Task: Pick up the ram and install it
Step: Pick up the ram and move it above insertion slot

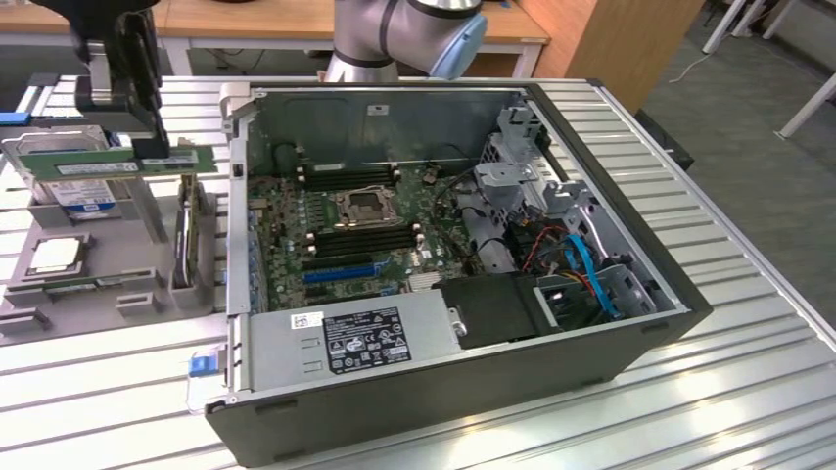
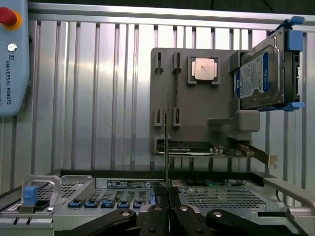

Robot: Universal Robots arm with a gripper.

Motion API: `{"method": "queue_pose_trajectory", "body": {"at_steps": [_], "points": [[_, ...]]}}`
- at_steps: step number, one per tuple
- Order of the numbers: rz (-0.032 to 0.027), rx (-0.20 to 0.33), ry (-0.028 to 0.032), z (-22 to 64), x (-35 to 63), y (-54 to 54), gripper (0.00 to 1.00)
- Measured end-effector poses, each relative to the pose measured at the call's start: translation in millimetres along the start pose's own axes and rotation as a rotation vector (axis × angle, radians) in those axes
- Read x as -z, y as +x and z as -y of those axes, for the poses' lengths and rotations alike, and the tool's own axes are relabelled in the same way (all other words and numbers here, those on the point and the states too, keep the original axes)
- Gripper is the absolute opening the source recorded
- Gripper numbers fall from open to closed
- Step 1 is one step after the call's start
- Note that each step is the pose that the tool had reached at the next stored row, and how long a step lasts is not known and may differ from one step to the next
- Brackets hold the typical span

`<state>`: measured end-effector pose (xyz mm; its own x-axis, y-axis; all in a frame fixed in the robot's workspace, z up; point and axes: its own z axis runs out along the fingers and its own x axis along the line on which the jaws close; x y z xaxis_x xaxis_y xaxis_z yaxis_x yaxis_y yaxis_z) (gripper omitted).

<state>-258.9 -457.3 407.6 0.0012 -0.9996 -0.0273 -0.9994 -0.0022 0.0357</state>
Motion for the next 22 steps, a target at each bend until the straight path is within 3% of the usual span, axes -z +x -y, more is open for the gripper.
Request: {"method": "queue_pose_trajectory", "body": {"at_steps": [22], "points": [[0.0, 0.0, -0.0008, 45.3, 1.6, 0.0, 0.12]]}}
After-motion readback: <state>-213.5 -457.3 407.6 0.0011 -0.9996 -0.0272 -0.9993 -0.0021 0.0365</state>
